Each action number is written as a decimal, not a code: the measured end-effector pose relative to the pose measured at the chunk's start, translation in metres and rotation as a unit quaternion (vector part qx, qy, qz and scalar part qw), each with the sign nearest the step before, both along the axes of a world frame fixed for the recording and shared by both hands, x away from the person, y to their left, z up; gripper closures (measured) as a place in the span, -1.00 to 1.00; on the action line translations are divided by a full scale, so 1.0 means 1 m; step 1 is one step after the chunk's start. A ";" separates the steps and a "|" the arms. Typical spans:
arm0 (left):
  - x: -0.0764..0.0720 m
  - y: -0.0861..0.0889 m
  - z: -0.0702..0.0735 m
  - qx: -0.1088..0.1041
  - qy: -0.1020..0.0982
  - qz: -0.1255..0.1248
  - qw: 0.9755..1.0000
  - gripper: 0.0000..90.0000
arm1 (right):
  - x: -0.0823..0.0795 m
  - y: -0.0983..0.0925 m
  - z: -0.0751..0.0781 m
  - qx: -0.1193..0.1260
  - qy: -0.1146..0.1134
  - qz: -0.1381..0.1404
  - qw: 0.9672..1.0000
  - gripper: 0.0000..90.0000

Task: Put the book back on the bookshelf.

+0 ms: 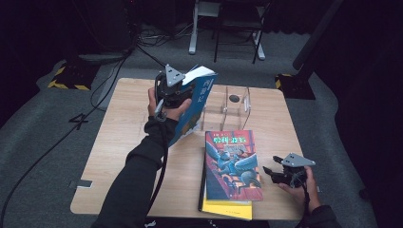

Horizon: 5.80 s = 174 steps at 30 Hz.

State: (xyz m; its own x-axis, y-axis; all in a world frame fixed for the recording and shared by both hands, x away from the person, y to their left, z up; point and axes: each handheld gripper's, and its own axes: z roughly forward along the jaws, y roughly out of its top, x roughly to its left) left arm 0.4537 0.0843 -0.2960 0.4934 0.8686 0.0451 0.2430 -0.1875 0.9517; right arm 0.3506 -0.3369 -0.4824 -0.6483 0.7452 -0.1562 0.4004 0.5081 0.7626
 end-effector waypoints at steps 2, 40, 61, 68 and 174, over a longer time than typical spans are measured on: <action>0.004 -0.004 -0.001 0.002 0.001 0.004 1.000 0.34 | 0.000 0.001 0.000 -0.002 0.000 0.001 1.000 -0.16; 0.072 -0.044 -0.026 -0.003 0.001 0.064 0.998 0.33 | -0.001 0.009 -0.002 -0.002 0.012 0.025 1.000 -0.17; 0.022 -0.008 -0.037 -0.007 0.024 0.002 1.000 0.30 | -0.002 0.009 0.000 0.004 0.022 0.016 1.000 -0.18; 0.006 0.001 -0.044 -0.010 0.017 -0.013 1.000 0.28 | -0.003 0.010 0.000 0.007 0.025 0.019 0.999 -0.18; 0.055 -0.023 -0.042 -0.009 0.000 0.145 0.989 0.24 | -0.008 0.002 0.000 0.022 0.022 0.013 0.999 -0.22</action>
State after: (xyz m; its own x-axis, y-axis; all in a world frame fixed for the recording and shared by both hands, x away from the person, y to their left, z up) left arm 0.5091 0.0610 -0.3378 0.2237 0.9742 0.0292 0.2837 -0.0937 0.9543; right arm 0.3427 -0.3354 -0.4828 -0.6726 0.7339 -0.0953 0.4208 0.4853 0.7664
